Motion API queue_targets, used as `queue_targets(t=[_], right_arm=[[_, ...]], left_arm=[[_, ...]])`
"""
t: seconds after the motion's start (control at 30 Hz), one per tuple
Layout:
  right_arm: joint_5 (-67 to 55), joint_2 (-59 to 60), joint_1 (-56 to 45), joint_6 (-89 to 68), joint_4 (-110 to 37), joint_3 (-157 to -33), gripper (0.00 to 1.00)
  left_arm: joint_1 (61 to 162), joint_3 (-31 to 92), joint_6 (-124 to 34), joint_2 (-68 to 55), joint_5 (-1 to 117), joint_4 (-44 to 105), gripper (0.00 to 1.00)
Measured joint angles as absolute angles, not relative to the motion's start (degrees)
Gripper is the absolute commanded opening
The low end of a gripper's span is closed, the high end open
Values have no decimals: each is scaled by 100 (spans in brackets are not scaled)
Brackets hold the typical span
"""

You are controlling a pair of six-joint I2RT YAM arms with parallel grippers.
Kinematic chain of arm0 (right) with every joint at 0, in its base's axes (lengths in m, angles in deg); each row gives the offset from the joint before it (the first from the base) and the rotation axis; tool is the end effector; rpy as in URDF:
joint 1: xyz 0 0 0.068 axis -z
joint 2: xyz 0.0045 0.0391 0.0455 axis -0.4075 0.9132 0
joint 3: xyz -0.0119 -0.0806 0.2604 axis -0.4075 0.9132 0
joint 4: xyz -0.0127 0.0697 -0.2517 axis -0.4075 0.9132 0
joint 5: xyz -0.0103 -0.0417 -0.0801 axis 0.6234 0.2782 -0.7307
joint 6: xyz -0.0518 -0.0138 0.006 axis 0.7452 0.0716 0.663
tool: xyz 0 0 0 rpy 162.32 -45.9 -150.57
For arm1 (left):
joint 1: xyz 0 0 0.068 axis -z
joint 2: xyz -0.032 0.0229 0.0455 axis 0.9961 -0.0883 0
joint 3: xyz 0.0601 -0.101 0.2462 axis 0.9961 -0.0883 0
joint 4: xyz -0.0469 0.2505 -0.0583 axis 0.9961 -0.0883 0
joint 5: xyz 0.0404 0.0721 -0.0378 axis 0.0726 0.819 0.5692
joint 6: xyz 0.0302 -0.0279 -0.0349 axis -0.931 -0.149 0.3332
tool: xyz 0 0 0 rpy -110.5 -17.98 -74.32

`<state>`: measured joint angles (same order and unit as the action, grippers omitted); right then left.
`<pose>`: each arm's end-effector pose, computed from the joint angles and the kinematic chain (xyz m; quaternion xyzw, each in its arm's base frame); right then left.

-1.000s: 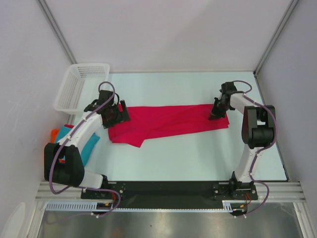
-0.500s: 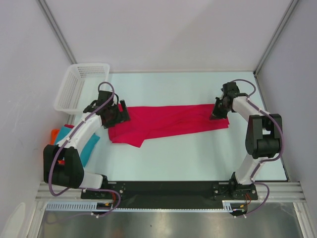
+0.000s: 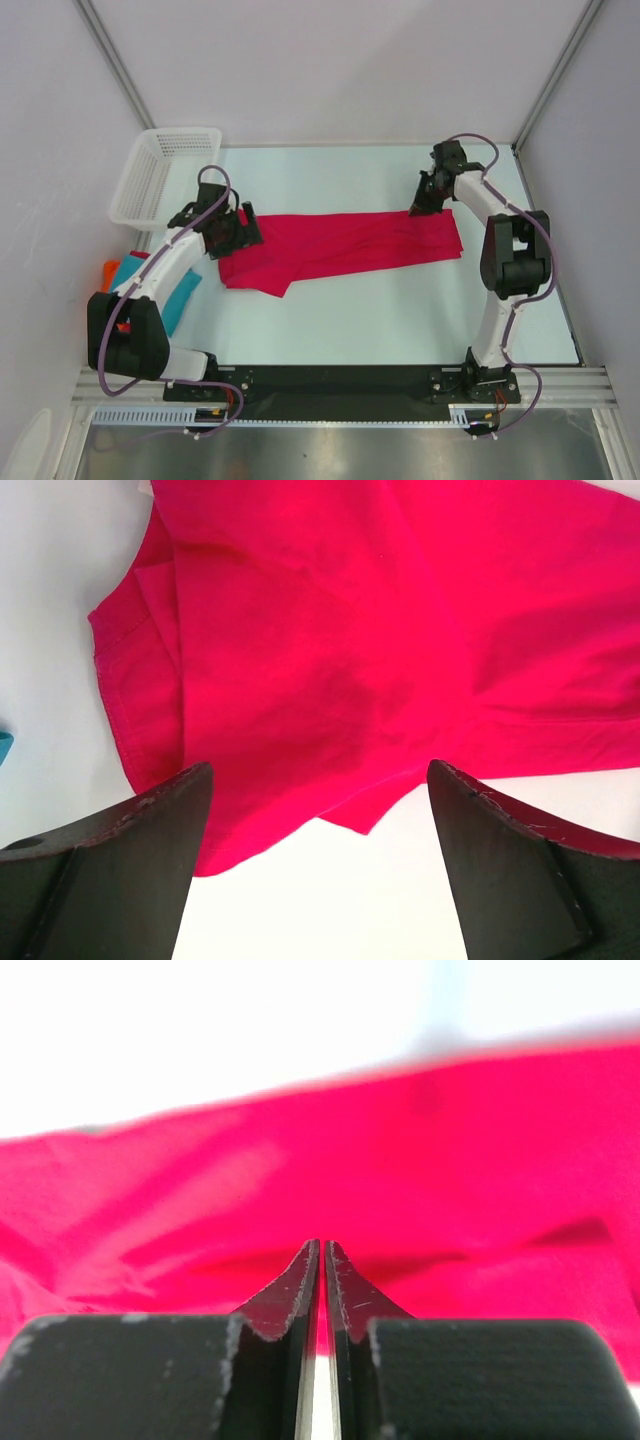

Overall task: Fold and stack the t-shirts
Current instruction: Fold the other side of the tshirt into a rectangle

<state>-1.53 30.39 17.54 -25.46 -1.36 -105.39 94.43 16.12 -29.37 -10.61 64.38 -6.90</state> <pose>0.4114 0.0546 0.2166 0.0995 0.9569 0.1614 0.2198 0.2776 -0.0475 0.2470 -0.1405 0.9476 -0.1031 0.2677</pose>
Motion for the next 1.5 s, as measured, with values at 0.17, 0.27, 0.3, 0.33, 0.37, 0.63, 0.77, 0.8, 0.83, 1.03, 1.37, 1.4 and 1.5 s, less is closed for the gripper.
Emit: queue_targets(t=[0.17,0.27,0.3,0.33,0.37,0.63,0.77,0.8,0.83,1.03,1.37,1.4,1.5], right_arm=[[-155,3555,1492,-2583,-77,-11196,11],[-153,3704,1383,-2585,-35,-11212,11],[-153,3728,1343,-2588,-38,-11159,11],[-151,3728,1321,-2585,-42,-11076,11],[-153,3708,1302,-2585,-44,-10976,11],[-203,2950,1289,-2581,-59,-9402,11],[-271,2275,1238,-2583,-73,-8910,11],[-289,2126,1208,-2583,-81,-8840,11],[-293,2006,1177,-2583,-81,-8788,11],[-321,1835,1085,-2585,-101,-8727,11],[-455,2983,1066,-2603,-90,-9874,11],[-463,3147,1066,-2601,-90,-10034,11],[-498,3433,1066,-2585,-92,-10259,11]], left_arm=[[9408,1612,-2939,-1061,6438,-693,93],[9360,1612,-2957,-1061,6436,-693,93],[9343,1612,-2972,-1061,6436,-693,93],[9323,1612,-2981,-1061,6436,-690,93],[9305,1612,-2983,-1061,6436,-693,93],[9225,1605,-2992,-1061,6414,-680,93],[9225,1544,-2990,-1042,6383,-664,93],[9225,1524,-2990,-1033,6372,-664,93],[9225,1509,-2990,-1022,6368,-664,93],[9222,1413,-2990,-922,6283,-662,93],[9209,1386,-3003,-823,6283,-662,93],[9203,1389,-3029,-823,6283,-662,93],[9168,1389,-3068,-823,6285,-662,93]])
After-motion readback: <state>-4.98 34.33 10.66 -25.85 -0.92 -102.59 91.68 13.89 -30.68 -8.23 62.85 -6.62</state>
